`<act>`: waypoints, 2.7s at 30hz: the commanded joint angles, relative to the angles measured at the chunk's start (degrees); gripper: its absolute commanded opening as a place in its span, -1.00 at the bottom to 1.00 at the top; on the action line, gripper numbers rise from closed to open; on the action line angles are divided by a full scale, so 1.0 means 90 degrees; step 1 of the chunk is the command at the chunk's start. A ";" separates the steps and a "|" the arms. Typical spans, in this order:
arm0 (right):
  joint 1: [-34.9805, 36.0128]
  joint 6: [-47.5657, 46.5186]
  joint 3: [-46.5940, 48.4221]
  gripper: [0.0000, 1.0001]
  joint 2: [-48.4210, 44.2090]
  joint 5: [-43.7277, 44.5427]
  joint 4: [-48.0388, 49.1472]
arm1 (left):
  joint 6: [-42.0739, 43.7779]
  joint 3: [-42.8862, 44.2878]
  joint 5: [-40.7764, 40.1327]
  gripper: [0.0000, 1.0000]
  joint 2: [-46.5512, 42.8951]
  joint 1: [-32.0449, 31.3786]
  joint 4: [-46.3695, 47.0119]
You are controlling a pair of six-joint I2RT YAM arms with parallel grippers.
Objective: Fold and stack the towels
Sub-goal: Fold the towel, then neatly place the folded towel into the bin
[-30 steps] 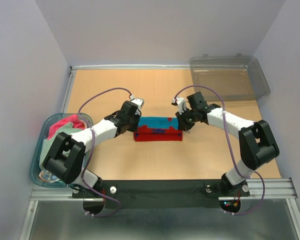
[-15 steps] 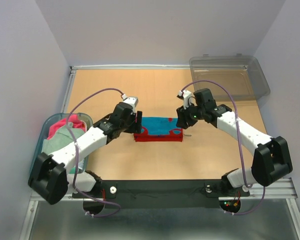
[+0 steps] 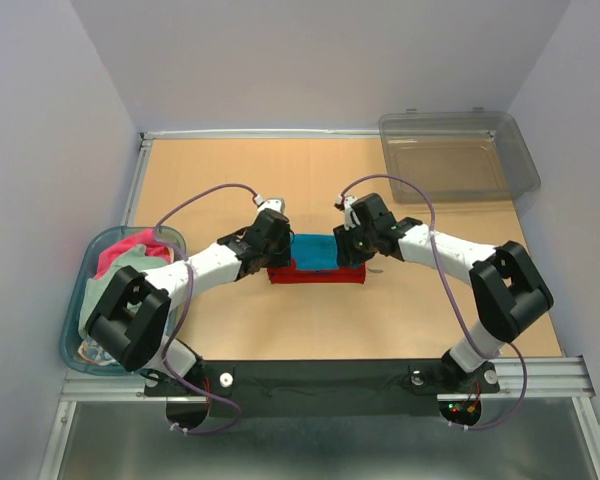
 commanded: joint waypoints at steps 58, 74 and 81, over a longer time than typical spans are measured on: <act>-0.0853 0.1623 -0.1897 0.17 -0.1246 0.1259 0.3483 | -0.0402 -0.0088 -0.1303 0.21 0.0673 0.0418 0.1899; -0.2777 0.1915 -0.2267 1.00 -0.2839 0.1933 0.0933 | 0.0673 0.2597 -0.1927 0.56 0.1891 -0.2766 -0.0473; -0.2962 0.2257 -0.2628 1.00 -0.2908 0.1328 0.0942 | 0.0957 0.3555 -0.2260 0.54 0.3103 -0.3469 -0.0719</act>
